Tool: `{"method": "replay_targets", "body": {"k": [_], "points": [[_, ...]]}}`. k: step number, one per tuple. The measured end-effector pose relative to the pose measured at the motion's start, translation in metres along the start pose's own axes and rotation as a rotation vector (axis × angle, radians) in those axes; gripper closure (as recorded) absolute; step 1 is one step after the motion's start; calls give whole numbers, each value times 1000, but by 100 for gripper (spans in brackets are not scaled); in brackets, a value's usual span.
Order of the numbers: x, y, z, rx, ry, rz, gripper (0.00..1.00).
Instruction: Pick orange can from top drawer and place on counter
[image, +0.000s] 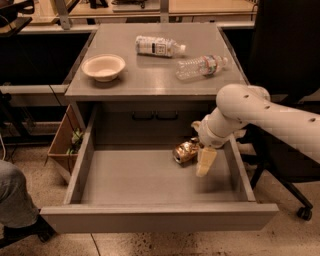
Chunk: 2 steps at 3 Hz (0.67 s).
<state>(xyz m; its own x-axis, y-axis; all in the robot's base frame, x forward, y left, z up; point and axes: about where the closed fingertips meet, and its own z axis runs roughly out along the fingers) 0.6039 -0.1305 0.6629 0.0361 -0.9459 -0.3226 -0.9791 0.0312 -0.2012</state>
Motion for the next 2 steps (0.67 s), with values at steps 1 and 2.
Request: {"method": "replay_targets", "body": {"k": [1, 2], "points": [[0, -4, 36, -43, -16, 16, 4], [1, -10, 53, -64, -19, 29, 27]]}}
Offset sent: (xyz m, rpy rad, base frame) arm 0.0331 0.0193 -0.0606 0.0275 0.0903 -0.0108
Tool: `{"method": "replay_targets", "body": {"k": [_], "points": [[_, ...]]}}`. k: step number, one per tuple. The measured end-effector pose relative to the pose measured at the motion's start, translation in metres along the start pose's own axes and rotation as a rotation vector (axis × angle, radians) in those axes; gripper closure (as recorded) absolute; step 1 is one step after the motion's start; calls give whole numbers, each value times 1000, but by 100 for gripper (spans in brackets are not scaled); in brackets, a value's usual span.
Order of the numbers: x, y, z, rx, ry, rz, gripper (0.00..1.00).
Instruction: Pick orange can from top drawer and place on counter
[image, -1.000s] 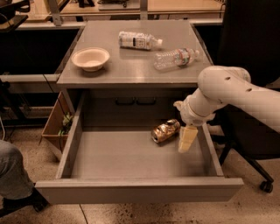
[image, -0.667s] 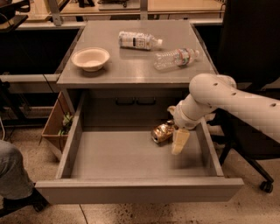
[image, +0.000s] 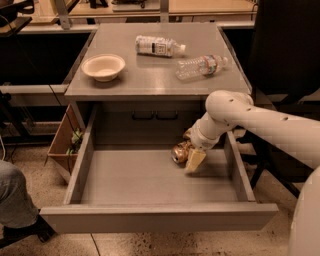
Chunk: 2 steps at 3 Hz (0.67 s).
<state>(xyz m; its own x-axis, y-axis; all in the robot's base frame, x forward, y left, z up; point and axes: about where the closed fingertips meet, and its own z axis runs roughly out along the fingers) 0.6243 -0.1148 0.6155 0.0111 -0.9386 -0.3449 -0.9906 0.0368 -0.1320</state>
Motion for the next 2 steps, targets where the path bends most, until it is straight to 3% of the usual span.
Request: {"method": "replay_targets", "body": {"k": [1, 2], "points": [[0, -4, -4, 2, 2, 10, 50], [-2, -2, -31, 6, 16, 10, 73]]}}
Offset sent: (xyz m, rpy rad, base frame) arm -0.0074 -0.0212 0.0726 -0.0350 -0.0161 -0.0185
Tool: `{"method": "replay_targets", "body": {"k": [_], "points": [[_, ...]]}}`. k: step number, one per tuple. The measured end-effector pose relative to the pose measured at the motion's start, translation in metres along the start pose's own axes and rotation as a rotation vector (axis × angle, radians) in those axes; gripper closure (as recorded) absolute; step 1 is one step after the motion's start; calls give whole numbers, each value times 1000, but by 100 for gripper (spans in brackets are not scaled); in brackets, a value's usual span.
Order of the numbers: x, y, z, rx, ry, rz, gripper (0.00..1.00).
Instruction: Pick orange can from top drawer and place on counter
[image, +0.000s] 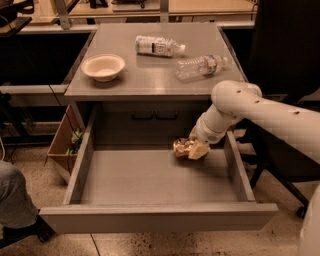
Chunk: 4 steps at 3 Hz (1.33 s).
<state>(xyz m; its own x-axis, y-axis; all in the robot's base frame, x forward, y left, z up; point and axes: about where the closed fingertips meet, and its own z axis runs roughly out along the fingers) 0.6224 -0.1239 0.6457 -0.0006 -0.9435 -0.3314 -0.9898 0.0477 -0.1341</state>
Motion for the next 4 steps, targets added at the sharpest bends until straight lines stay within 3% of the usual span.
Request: {"method": "replay_targets", "body": {"k": [1, 2, 3, 4], "points": [[2, 14, -54, 10, 14, -4, 100], [16, 29, -110, 25, 13, 26, 100], [24, 24, -159, 73, 2, 45, 100], [30, -10, -192, 150, -8, 71, 100]]}}
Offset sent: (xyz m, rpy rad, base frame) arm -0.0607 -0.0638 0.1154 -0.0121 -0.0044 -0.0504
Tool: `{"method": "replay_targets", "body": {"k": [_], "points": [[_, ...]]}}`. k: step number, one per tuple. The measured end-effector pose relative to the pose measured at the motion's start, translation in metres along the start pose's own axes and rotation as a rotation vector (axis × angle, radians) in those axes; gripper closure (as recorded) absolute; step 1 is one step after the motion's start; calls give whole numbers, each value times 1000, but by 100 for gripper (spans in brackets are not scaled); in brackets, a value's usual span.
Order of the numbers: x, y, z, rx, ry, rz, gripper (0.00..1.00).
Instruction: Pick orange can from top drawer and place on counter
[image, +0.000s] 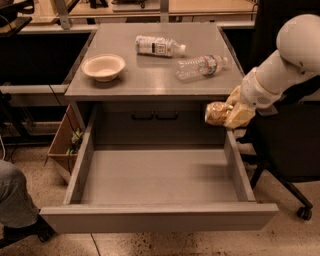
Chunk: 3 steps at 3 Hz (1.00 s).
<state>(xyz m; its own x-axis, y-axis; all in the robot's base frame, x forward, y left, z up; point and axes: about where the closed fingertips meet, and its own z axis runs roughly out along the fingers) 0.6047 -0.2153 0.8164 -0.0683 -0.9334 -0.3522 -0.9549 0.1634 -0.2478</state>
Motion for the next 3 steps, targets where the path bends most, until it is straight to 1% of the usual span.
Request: {"method": "replay_targets", "body": {"k": [1, 2, 3], "points": [[-8, -47, -16, 93, -7, -3, 100], [-18, -84, -30, 169, -17, -15, 100], [-26, -113, -29, 221, -37, -28, 100]]}}
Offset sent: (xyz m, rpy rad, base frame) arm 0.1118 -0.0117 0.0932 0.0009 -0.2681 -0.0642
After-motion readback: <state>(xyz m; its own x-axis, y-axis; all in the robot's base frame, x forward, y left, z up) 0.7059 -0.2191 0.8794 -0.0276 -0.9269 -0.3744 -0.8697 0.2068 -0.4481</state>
